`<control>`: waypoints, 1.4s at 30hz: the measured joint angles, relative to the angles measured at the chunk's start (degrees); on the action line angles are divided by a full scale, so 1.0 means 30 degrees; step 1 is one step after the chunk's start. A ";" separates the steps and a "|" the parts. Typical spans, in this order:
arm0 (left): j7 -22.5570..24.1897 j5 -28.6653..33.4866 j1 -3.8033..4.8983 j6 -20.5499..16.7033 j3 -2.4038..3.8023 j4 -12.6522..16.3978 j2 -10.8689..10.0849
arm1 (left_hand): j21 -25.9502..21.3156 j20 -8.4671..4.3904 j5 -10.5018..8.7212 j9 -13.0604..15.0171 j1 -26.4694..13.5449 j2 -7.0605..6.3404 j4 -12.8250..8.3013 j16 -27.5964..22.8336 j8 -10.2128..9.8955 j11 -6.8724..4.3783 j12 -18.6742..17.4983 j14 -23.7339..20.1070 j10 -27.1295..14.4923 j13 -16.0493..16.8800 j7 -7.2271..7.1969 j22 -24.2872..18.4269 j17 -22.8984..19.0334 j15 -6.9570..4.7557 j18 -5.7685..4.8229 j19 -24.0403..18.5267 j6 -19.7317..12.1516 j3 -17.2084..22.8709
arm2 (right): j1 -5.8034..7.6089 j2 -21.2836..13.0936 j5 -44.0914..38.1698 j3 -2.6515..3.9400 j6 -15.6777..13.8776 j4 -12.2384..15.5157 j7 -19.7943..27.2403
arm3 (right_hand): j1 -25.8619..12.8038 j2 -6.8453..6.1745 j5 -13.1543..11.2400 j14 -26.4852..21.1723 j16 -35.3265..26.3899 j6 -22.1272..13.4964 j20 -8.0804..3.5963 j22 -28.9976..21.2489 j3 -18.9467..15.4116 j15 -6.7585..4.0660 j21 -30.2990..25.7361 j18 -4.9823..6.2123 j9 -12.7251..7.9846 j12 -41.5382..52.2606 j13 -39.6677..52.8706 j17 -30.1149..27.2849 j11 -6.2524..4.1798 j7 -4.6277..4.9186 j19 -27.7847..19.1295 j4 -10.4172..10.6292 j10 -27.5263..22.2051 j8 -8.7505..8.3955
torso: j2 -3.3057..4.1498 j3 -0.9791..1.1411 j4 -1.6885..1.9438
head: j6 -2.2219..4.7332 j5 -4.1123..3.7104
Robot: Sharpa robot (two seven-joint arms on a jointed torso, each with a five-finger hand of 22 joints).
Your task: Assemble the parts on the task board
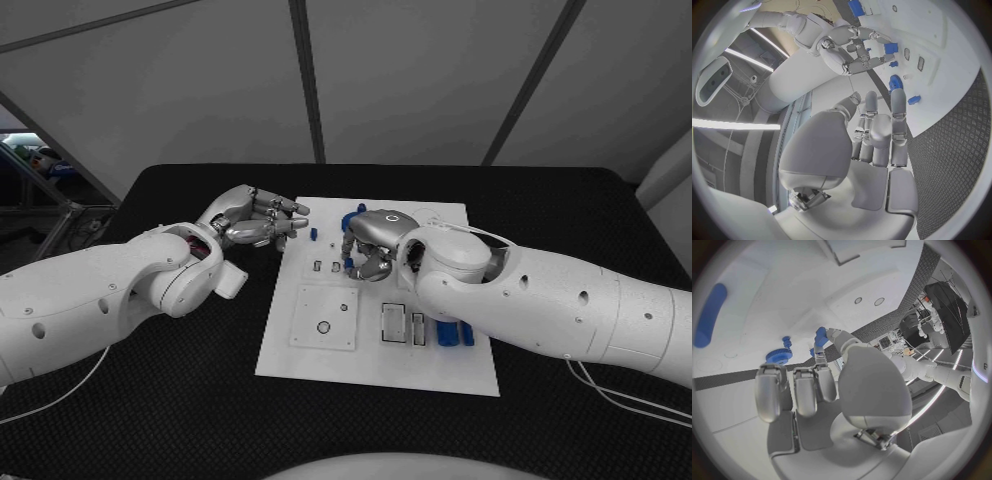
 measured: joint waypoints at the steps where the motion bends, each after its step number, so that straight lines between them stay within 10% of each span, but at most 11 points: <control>1: 0.0009 0.0057 0.0000 -0.0017 0.0000 0.0000 -0.0003 | 0.0000 0.0000 0.0000 0.0000 0.0000 0.0000 0.0000 0.0000 0.0000 0.0000 0.0000 0.0000 0.0000 -0.0007 0.0000 0.0000 0.0000 0.0000 -0.0003 0.0000 0.0000 0.0000 | 0.0000 0.0016 -0.0059 0.0000 0.0010 -0.0022 -0.0029 | 0.0000 0.0000 -0.0003 0.0000 0.0000 0.0000 0.0000 0.0000 0.0000 0.0000 0.0000 0.0000 0.0000 0.0000 0.0000 0.0000 0.0000 0.0000 0.0000 0.0001 0.0000 0.0000 | 0.0000 0.0000 -0.0002 | -0.0009 0.0002; 42: 0.0069 0.0405 0.0013 -0.0007 0.0003 -0.0016 0.0087 | 0.0000 0.0000 0.0000 0.0000 -0.0075 -0.0075 -0.0002 0.0001 0.0000 0.0000 -0.0069 0.0000 0.0002 -0.0054 0.0070 0.0021 0.0078 0.0000 -0.0004 0.0001 0.0068 0.0104 | 0.0033 0.0852 -0.0586 -0.0034 0.0541 -0.0862 -0.0227 | -0.0144 0.0049 -0.0098 0.0000 0.0000 -0.0046 0.0000 0.0000 -0.0088 0.0000 -0.0001 -0.0001 0.0006 0.0000 0.0000 -0.0007 0.0000 -0.0049 0.0000 -0.0015 -0.0001 -0.0002 | -0.0013 0.0000 -0.0015 | -0.0150 0.0057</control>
